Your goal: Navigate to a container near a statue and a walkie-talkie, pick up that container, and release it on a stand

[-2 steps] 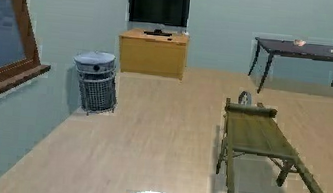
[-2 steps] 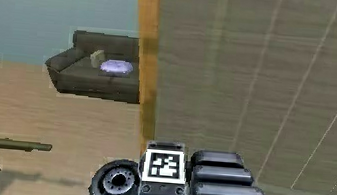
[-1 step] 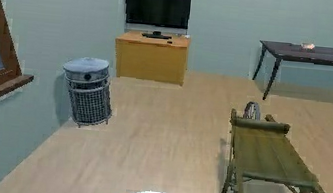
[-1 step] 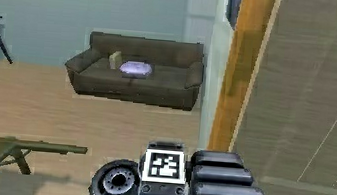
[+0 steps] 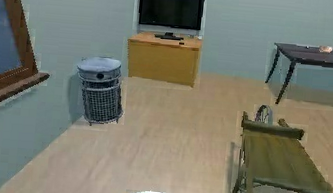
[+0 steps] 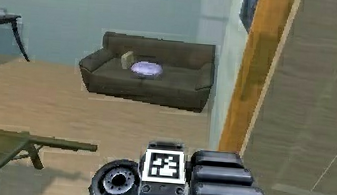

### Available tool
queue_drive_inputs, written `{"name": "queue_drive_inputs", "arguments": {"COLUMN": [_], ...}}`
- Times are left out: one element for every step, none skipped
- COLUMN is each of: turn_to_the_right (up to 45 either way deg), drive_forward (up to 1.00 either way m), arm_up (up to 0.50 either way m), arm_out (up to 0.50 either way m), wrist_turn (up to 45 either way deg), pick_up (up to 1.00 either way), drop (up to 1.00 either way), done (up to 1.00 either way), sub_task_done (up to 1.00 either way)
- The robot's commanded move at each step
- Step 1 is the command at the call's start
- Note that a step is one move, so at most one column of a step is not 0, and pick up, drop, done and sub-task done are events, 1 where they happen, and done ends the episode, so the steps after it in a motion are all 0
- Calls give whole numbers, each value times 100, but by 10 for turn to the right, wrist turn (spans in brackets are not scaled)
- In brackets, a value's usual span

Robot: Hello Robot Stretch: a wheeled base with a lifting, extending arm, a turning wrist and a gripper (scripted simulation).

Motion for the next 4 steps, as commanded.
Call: {"name": "queue_drive_inputs", "arguments": {"turn_to_the_right": [0, -30, 0, 0], "drive_forward": [100, 0, 100, 95], "arm_up": [0, 0, 0, 0], "arm_out": [0, 0, 0, 0], "wrist_turn": [0, 0, 0, 0], "pick_up": [0, 0, 0, 0], "drop": [0, 0, 0, 0], "done": [0, 0, 0, 0], "sub_task_done": [0, 0, 0, 0]}}
